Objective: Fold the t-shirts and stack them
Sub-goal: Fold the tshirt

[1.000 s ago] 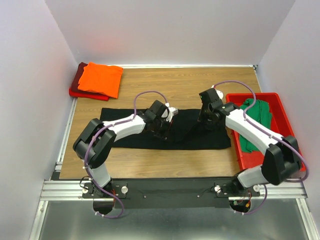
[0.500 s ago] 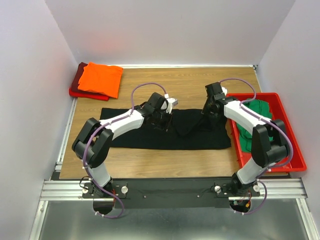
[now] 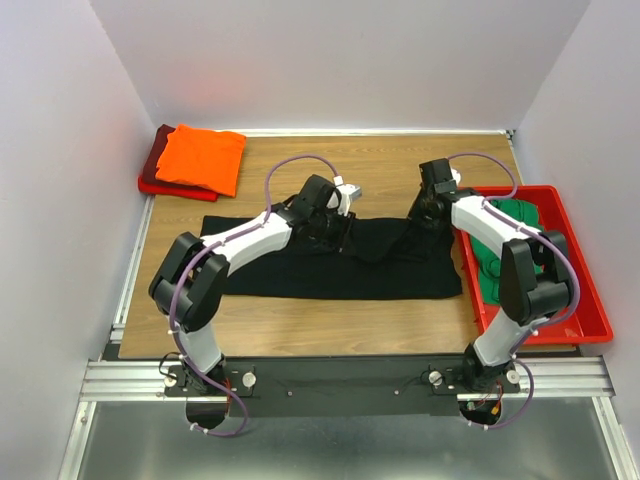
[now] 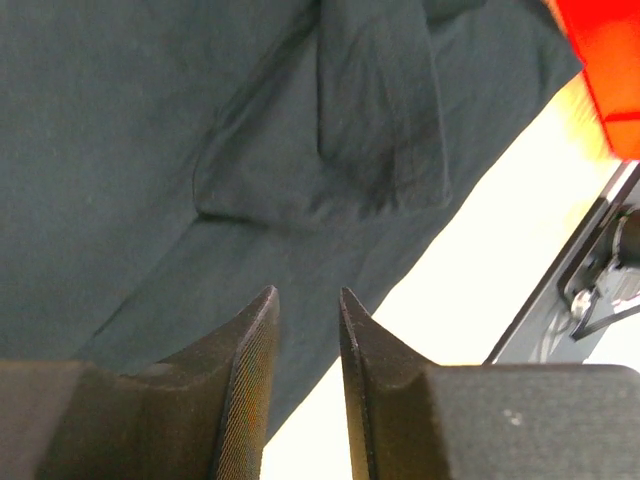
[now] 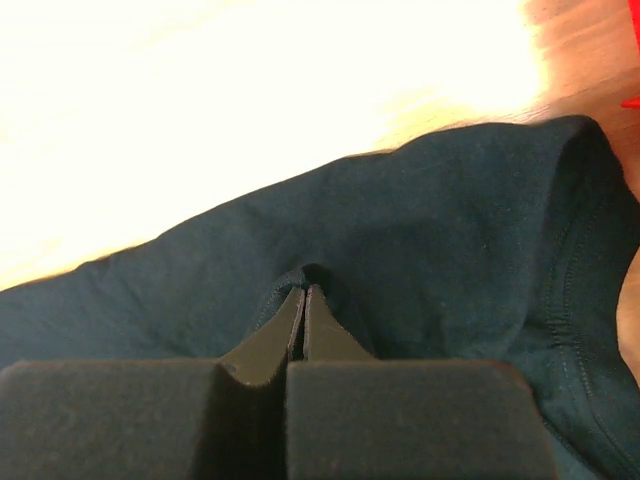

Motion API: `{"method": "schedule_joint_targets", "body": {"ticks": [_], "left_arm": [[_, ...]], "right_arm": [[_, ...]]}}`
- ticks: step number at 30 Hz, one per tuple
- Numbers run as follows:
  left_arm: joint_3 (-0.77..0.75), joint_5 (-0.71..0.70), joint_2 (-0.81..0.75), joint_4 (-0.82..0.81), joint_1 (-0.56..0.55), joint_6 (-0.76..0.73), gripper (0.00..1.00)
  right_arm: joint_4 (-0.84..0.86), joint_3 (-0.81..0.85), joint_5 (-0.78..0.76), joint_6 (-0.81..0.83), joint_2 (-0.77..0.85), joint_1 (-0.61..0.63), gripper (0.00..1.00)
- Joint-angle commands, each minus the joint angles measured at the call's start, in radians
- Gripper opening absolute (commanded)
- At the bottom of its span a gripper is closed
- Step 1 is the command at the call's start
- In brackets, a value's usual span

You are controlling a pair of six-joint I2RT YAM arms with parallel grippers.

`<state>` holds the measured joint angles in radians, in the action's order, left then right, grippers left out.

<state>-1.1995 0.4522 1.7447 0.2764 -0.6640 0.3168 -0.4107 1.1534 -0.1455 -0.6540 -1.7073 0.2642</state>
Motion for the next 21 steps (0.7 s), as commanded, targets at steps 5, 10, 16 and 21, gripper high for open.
{"method": "schedule_joint_targets", "body": {"ticks": [5, 10, 16, 21], "left_arm": [[-0.049, 0.029, 0.035, -0.049, -0.035, 0.010, 0.46], [-0.078, -0.012, 0.056, -0.055, -0.068, -0.012, 0.46], [-0.072, -0.015, 0.067, -0.062, -0.069, 0.013, 0.46], [-0.035, -0.001, 0.070, -0.040, -0.071, 0.013, 0.46]], "right_arm": [[0.026, -0.046, 0.059, 0.007, 0.101, -0.006, 0.01], [0.026, -0.087, 0.121, 0.019, 0.153, -0.005, 0.00], [0.009, -0.185, 0.176, 0.013, 0.316, 0.017, 0.00], [-0.056, -0.247, 0.185, 0.004, 0.417, 0.029, 0.00]]}}
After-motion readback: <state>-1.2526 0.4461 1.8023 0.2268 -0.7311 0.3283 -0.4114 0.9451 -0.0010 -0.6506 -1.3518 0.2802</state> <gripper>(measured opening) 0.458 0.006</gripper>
